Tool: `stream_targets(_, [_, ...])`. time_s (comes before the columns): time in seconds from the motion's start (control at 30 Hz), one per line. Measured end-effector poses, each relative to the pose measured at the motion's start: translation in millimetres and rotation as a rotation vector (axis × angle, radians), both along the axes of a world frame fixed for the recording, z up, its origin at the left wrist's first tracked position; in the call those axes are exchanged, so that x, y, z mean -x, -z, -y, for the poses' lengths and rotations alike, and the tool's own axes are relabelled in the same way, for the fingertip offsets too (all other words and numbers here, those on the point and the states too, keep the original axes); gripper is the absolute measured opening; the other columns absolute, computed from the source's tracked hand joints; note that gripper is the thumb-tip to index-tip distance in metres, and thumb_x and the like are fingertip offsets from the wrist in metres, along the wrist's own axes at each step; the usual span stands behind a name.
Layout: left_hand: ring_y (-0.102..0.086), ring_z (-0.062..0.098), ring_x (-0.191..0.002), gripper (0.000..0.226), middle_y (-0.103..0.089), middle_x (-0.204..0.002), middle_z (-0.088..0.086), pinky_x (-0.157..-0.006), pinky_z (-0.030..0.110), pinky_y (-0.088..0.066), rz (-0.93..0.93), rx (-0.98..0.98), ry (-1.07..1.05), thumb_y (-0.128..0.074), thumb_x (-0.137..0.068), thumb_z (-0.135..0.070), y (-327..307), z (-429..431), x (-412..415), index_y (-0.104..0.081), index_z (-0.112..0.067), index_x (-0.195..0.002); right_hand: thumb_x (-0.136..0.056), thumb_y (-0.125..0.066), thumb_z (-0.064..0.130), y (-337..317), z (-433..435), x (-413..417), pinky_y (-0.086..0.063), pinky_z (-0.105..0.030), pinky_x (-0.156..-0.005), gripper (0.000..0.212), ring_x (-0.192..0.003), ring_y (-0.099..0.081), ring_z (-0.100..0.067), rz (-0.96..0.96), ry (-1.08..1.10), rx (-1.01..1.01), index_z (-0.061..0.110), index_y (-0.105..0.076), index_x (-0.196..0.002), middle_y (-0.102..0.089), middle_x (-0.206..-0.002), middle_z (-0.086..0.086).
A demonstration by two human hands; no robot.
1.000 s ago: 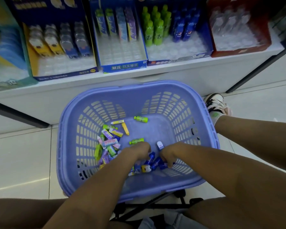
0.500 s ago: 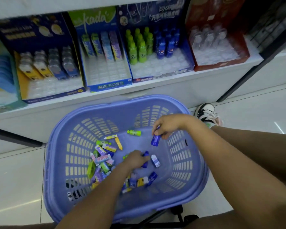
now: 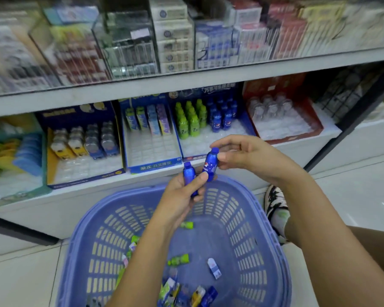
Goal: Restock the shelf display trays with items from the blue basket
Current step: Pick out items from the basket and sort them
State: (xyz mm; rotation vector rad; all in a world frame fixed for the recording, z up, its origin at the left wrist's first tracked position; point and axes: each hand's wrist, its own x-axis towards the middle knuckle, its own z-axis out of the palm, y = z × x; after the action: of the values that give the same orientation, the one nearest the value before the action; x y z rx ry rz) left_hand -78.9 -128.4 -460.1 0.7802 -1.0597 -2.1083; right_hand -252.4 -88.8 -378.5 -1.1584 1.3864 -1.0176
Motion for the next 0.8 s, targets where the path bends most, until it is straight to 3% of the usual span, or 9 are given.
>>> stream_targets(0.1, [-0.045, 0.002, -0.050, 0.016, -0.065, -0.076, -0.003, -0.049, 0.015, -0.038, 0.206, 0.275, -0.164, -0.073, -0.079, -0.012, -9.6, 6.5, 4.0, -0.070, -0.025, -0.088, -0.083, -0.065, 0.008, -5.7, 3.4, -1.7, -0.058, -0.022, -0.073, 0.015, -0.073, -0.067, -0.014, 0.068, 0.156, 0.017, 0.003, -0.067, -0.097, -0.069, -0.088, -0.013])
stream_targets(0.2, [-0.051, 0.001, -0.056, 0.021, -0.067, -0.075, -0.011, -0.055, 0.009, -0.042, 0.296, 0.433, -0.323, -0.076, -0.076, -0.013, -17.8, 8.6, 11.3, -0.066, -0.025, -0.089, -0.080, -0.069, 0.008, -9.0, 6.6, -4.0, -0.058, -0.022, -0.064, 0.010, -0.069, -0.069, -0.020, 0.118, 0.294, 0.002, 0.003, -0.067, -0.089, -0.070, -0.085, -0.019])
stream_targets(0.47, [-0.054, 0.006, -0.064, 0.021, -0.067, -0.081, -0.001, -0.062, 0.013, -0.046, 0.320, 0.468, -0.403, -0.077, -0.077, -0.022, -26.7, 18.8, 44.2, -0.062, -0.028, -0.091, -0.078, -0.073, 0.011, -9.3, 26.2, 3.9, -0.056, -0.020, -0.060, 0.016, -0.068, -0.069, -0.015, 0.048, 0.433, 0.080, 0.005, -0.068, -0.092, -0.069, -0.081, -0.013])
stream_targets(0.57, [-0.059, 0.003, -0.073, 0.014, -0.065, -0.087, -0.008, -0.068, 0.015, -0.047, 0.395, 0.494, -0.388, -0.068, -0.084, -0.030, -28.2, 27.8, 57.1, -0.057, -0.031, -0.094, -0.077, -0.074, 0.011, -10.3, 40.4, 30.7, -0.053, -0.017, -0.060, 0.016, -0.068, -0.066, -0.014, -0.127, 0.512, 0.179, 0.006, -0.067, -0.091, -0.069, -0.080, -0.011])
stream_targets(0.63, [-0.053, 0.005, -0.065, 0.008, -0.058, -0.076, -0.008, -0.061, 0.019, -0.042, 0.530, 0.584, -0.379, -0.058, -0.091, -0.034, -27.3, 35.5, 64.1, -0.056, -0.026, -0.092, -0.077, -0.075, 0.012, -8.6, 52.9, 55.1, -0.052, -0.019, -0.066, 0.013, -0.071, -0.065, -0.015, -0.338, 0.592, 0.238, 0.011, -0.065, -0.087, -0.069, -0.080, -0.008])
stream_targets(0.7, [-0.044, 0.007, -0.058, 0.017, -0.047, -0.066, -0.008, -0.053, 0.018, -0.033, 0.638, 0.703, -0.339, -0.052, -0.095, -0.033, -25.0, 41.6, 68.9, -0.054, -0.018, -0.089, -0.077, -0.075, 0.013, -3.1, 66.6, 74.3, -0.048, -0.014, -0.068, 0.014, -0.071, -0.063, -0.010, -0.521, 0.621, 0.273, 0.015, -0.064, -0.085, -0.068, -0.079, -0.002])
stream_targets(0.8, [-0.042, 0.012, -0.058, 0.020, -0.041, -0.064, -0.008, -0.051, 0.019, -0.030, 0.693, 0.787, -0.281, -0.051, -0.095, -0.030, -24.8, 48.8, 72.3, -0.047, -0.015, -0.083, -0.078, -0.073, 0.015, 8.2, 88.7, 88.0, -0.050, -0.025, -0.077, 0.017, -0.082, -0.066, -0.021, -0.725, 0.585, 0.268, 0.010, -0.069, -0.094, -0.071, -0.090, -0.008])
